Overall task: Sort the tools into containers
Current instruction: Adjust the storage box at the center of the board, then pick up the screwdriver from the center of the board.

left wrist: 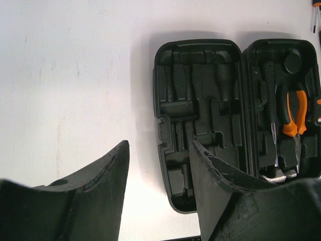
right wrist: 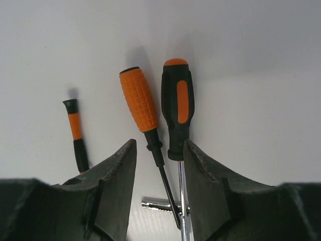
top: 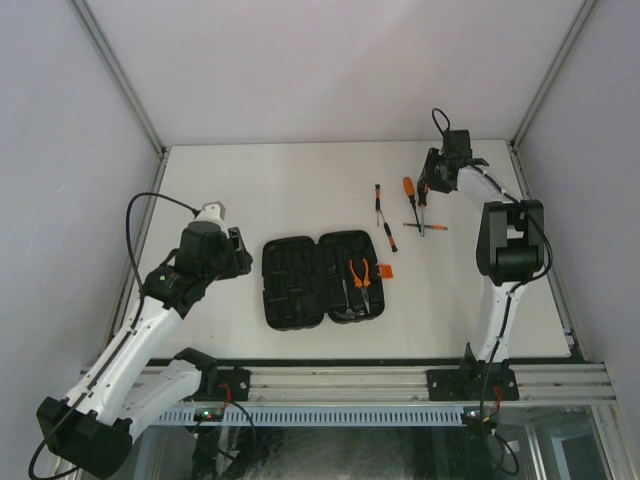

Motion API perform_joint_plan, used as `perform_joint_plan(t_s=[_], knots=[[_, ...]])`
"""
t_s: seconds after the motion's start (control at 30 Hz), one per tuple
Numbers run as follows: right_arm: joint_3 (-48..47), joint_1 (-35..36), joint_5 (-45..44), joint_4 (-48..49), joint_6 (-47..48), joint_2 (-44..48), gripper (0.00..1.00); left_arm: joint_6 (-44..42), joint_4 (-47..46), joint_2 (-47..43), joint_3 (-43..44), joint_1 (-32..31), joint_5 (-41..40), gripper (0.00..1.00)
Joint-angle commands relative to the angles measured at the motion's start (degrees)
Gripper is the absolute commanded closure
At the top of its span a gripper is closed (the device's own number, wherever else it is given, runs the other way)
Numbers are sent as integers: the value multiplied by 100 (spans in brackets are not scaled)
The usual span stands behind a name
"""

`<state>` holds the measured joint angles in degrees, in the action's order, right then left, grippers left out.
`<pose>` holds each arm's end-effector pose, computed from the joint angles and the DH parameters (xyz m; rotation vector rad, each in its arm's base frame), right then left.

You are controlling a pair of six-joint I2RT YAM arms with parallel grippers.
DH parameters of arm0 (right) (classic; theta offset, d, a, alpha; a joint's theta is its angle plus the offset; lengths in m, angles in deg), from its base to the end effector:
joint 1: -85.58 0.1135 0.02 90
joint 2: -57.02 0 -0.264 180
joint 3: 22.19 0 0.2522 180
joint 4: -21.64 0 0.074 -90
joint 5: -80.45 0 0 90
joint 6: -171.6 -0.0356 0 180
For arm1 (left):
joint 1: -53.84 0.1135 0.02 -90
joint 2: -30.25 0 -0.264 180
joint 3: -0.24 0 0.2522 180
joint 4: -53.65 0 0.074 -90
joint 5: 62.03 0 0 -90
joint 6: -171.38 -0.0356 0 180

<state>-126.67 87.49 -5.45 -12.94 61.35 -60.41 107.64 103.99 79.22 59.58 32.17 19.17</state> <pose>0.4610 0.0179 0.2105 0.3516 2.3888 0.2651 0.1679 -0.0608 0.2879 -0.1725 2.2664 -0.2708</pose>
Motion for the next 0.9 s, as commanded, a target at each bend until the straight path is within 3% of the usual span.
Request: perform_joint_plan(t_s=[0.0, 0.87], knots=[[-519, -35, 37, -331, 173, -225, 59, -103, -172, -55, 209, 59, 131, 44], [-1620, -59, -125, -1431, 332, -1233, 65, -104, -177, 72, 219, 184, 259, 44]])
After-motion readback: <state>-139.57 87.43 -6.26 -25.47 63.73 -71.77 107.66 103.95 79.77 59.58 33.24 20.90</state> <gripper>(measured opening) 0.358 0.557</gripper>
